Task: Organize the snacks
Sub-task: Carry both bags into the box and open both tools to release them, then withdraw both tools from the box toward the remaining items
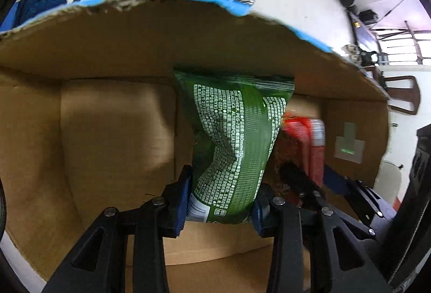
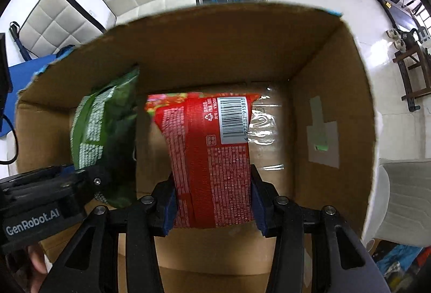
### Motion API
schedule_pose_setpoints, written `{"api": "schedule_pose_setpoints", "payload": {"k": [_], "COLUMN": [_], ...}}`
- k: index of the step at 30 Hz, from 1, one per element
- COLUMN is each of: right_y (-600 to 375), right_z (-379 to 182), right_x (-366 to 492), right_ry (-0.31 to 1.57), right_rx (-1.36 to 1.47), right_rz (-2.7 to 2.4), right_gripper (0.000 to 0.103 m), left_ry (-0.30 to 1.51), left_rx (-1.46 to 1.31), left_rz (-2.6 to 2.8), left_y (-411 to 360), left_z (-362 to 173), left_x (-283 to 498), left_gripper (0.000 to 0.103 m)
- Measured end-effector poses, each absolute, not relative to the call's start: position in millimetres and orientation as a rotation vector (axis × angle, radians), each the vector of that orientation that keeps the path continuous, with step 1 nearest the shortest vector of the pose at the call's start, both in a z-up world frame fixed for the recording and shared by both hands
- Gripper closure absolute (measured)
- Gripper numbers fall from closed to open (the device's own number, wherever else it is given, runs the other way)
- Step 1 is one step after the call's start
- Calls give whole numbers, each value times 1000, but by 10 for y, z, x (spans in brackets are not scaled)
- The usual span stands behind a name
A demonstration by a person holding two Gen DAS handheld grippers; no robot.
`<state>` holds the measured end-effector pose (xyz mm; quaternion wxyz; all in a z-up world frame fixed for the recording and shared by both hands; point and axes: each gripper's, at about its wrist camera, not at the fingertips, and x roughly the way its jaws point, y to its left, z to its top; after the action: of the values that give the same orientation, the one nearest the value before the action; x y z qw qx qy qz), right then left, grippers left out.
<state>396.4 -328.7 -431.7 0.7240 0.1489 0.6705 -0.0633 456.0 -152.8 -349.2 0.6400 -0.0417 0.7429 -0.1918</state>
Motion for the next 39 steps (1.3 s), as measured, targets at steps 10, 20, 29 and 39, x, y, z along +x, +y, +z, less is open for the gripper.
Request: {"api": "schedule_pose_setpoints", "payload": {"k": [10, 20, 29, 39], "right_y": [-3398, -3033, -2862, -2733], "right_z": [-4263, -3963, -3608, -2929], "right_x": [3802, 3475, 3109, 2631], "right_ry": [1446, 1416, 1373, 1256], "right_rx": [318, 206, 214, 197], "right_rz": [-144, -141, -173, -231], "right_gripper": [42, 0, 0, 0], "left_ry": [1635, 1473, 1370, 1238], "left_rx": [-22, 92, 125, 71], "left_rz": [-381, -318, -355, -338], "left_y": [-1425, -1014, -921, -706], "left_z": [-3202, -2790, -2575, -2125], "left_x": [4313, 3750, 3618, 3228], "left_gripper": [39, 3, 2, 2]}}
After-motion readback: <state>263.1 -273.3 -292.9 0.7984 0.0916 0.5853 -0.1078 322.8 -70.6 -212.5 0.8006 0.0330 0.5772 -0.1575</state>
